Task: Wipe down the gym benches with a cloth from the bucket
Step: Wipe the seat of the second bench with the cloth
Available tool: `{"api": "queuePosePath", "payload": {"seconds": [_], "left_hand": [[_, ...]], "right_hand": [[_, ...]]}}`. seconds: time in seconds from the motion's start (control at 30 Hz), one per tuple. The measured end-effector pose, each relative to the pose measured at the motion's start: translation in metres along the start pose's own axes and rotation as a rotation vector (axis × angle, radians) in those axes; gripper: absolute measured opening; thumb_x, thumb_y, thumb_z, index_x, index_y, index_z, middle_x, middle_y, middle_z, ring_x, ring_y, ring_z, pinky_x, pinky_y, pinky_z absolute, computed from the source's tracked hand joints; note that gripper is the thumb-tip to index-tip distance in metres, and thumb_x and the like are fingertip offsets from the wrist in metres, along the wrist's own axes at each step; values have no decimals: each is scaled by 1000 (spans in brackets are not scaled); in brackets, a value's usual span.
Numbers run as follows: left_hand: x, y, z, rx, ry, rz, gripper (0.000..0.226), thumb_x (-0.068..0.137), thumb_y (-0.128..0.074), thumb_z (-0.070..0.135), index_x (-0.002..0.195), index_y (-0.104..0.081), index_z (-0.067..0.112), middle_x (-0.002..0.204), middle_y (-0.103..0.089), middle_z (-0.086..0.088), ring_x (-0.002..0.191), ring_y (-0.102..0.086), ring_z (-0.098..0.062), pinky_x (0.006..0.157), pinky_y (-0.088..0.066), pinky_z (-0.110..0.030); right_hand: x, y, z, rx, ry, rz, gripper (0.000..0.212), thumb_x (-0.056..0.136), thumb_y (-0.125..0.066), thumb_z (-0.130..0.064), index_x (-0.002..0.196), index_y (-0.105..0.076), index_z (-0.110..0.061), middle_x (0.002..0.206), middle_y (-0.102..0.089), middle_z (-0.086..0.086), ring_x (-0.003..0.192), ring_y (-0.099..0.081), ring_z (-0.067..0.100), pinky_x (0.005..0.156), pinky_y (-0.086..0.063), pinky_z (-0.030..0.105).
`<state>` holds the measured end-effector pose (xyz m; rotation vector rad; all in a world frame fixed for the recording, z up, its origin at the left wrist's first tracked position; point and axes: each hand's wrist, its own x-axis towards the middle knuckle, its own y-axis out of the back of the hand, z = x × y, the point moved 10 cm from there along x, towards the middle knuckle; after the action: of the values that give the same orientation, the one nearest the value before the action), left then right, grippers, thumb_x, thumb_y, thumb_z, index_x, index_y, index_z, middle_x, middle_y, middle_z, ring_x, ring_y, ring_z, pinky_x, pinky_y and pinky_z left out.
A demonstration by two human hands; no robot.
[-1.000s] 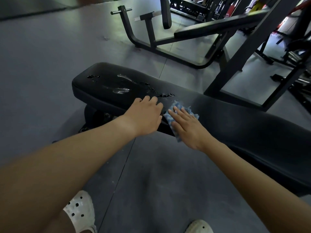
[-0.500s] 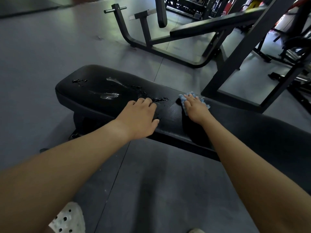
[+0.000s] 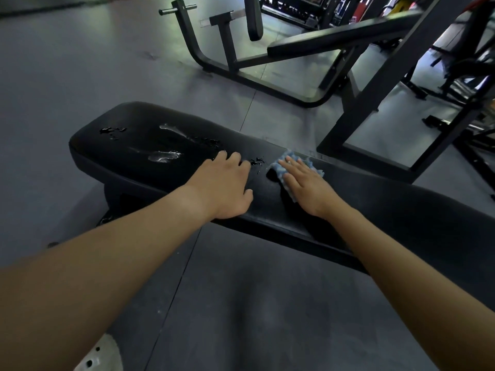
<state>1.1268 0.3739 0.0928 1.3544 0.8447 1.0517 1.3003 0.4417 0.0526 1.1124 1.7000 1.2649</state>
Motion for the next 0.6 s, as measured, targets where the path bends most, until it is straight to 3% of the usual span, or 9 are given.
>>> {"api": "queuePosePath", "payload": {"seconds": [0.1,0.23,0.43,0.6], "left_hand": [[-4,-1,-1,-2,-24,44,56,102,-42,52,139,-49,11,131,-50,-9,116,-49,-27,90,-50,-39],[-8,0,-5,-5,-40,79,55,102,-40,54,136,-53,13,128,-52,-5,113,-49,-24,89,-50,-38],[-4,0,-5,4,-33,86,55,102,-40,54,135,-53,13,129,-51,-6,114,-49,-24,89,-49,-37],[-2,-3,-6,18,-32,72,55,103,-39,54,134,-56,12,130,-50,-6,115,-48,-24,89,-49,-38]], "right_hand": [[31,11,33,-27,-134,47,50,110,-24,-35,159,-28,-25,168,-19,1,156,-12,20,124,-7,42],[52,12,34,-74,-284,76,54,107,-22,-34,159,-28,-20,167,-22,7,153,-19,27,123,-13,52],[11,-8,-35,-21,-30,9,52,110,-21,-39,161,-19,-28,169,-9,-5,156,-1,20,125,-1,44],[-4,-6,-34,-4,83,-42,50,110,-21,-41,160,-21,-33,167,-9,-11,155,1,12,127,0,41]]}}
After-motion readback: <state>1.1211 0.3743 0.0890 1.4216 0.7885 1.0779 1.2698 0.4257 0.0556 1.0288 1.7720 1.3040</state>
